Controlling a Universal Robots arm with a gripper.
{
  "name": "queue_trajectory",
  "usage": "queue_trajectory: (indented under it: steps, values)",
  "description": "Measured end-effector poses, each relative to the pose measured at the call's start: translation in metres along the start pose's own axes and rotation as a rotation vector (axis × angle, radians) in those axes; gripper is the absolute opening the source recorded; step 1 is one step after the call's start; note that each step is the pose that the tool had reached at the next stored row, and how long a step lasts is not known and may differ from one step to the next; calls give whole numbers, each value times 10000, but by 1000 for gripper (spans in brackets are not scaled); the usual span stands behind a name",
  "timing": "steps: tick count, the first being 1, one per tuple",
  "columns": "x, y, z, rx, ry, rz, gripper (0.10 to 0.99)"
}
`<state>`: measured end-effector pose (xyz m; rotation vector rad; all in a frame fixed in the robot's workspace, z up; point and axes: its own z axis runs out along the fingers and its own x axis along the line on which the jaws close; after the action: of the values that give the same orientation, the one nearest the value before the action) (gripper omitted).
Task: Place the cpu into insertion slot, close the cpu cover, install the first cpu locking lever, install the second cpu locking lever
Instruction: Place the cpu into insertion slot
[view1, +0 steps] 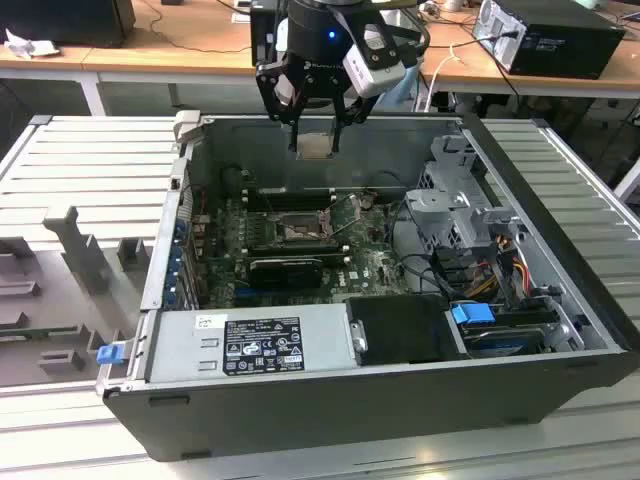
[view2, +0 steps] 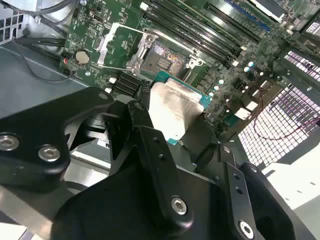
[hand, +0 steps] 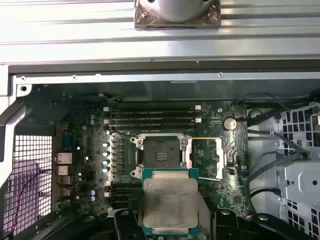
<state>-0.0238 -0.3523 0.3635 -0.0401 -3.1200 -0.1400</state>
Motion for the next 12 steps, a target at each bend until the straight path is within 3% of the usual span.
queue_trajectory:
  steps: [4, 12]
  values:
    - [0, 0, 0, -5, -24, 269, 529]
    - [0, -3, 4, -4, -22, 276, 529]
